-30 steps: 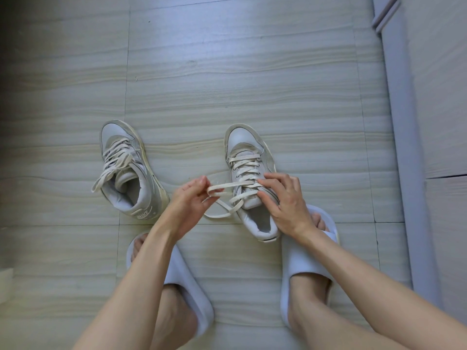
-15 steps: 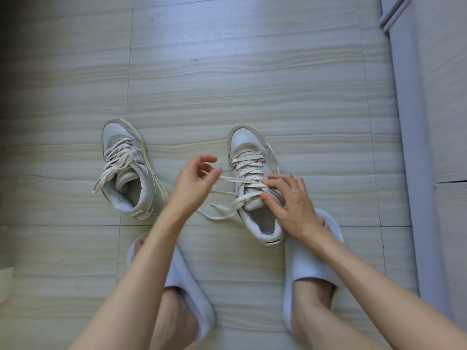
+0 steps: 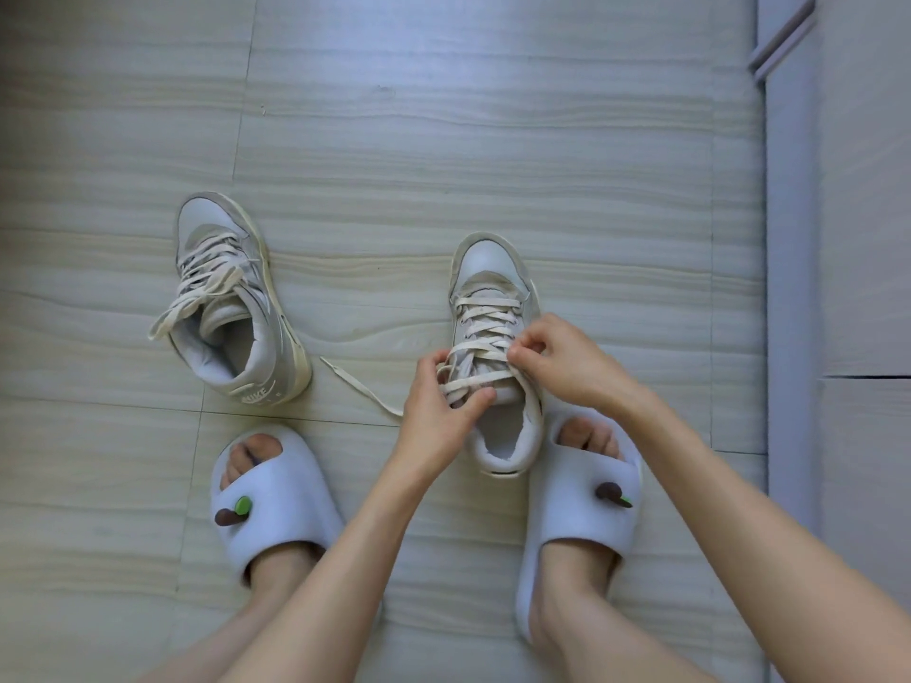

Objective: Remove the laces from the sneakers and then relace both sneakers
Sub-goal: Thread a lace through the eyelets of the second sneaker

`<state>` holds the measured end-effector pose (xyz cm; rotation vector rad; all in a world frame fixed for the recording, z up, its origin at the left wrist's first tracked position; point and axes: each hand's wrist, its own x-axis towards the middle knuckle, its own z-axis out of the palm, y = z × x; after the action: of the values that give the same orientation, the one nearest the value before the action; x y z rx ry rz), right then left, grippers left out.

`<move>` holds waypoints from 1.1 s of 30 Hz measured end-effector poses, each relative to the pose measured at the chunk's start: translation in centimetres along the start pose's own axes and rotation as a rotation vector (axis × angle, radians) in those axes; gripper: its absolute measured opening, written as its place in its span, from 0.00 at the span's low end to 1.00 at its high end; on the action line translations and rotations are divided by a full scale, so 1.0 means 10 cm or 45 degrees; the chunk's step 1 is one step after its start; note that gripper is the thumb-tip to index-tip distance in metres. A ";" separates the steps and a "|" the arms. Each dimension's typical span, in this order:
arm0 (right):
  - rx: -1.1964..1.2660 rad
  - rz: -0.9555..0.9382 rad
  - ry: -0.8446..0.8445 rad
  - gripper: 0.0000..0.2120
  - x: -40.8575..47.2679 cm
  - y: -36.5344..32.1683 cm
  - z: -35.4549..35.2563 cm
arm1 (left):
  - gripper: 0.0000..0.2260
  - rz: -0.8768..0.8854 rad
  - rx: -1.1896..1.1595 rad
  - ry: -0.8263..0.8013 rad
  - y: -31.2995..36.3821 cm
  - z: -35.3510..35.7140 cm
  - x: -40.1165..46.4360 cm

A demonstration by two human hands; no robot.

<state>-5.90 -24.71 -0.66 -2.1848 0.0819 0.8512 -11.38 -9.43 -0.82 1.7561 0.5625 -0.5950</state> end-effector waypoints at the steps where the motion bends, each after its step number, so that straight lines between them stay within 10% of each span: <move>1: 0.046 0.016 -0.059 0.13 0.01 0.01 -0.05 | 0.23 0.008 0.015 -0.008 0.00 0.01 0.00; 16: -0.355 -0.100 -0.031 0.09 0.08 -0.03 -0.46 | 0.17 0.151 -0.017 0.194 -0.19 0.22 -0.04; 23: 0.339 0.250 -0.218 0.14 -0.03 0.28 -0.47 | 0.13 0.261 0.053 0.240 -0.26 0.25 -0.04; 29: -0.243 0.227 -0.111 0.28 0.12 0.20 -0.53 | 0.14 0.298 0.167 0.207 -0.28 0.26 -0.04; 33: 0.488 0.171 -0.300 0.24 0.05 0.24 -0.60 | 0.15 0.286 0.163 0.194 -0.28 0.26 -0.03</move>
<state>-2.91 -30.41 0.36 -1.7263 0.2559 1.0672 -13.71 -11.23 -3.29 1.9656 0.4312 -0.3485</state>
